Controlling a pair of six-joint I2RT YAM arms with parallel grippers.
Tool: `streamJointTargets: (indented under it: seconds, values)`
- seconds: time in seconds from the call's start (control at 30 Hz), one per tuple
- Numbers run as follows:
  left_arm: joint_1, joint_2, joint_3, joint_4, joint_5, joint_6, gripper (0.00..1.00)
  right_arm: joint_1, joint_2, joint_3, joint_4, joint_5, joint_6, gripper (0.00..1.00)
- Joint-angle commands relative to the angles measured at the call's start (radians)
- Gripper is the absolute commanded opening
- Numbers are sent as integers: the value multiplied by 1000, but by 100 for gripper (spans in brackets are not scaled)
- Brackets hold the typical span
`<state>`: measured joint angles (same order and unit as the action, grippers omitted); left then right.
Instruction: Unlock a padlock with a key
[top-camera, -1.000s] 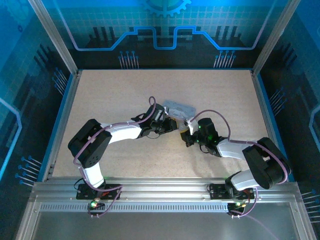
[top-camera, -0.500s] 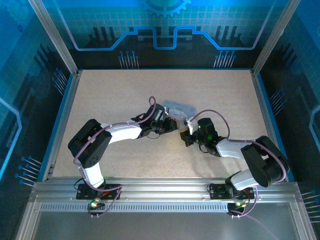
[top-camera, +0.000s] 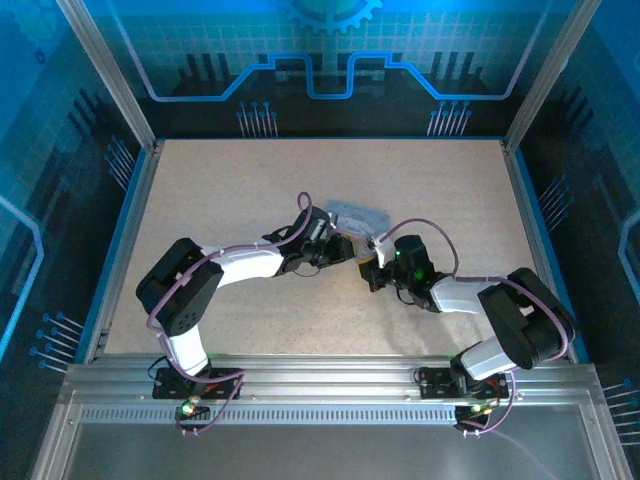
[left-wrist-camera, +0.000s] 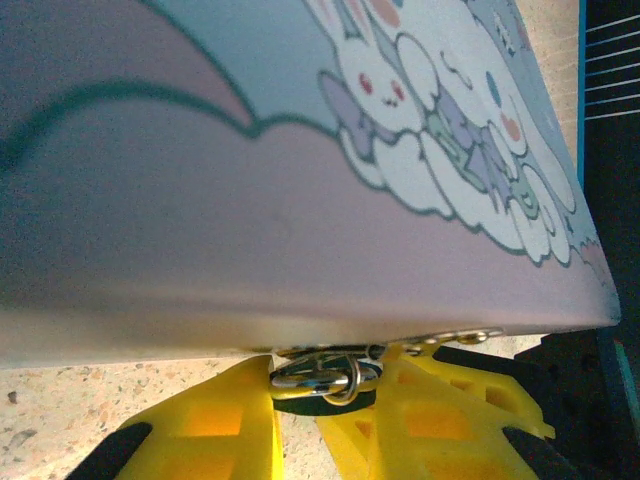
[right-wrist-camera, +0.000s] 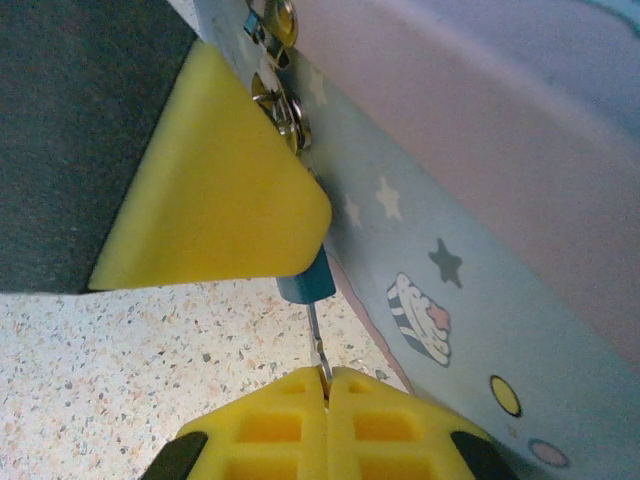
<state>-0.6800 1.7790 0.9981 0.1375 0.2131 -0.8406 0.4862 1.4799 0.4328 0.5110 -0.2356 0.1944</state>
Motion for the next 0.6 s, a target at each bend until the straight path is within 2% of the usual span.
streamJointTargets:
  seconds: [0.0, 0.57]
  values:
    - [-19, -37, 36, 10, 39, -19, 12, 14, 11, 41, 103, -15, 6, 0]
    - [-21, -35, 34, 11, 39, -23, 12, 12, 11, 67, 109, -6, -6, 0]
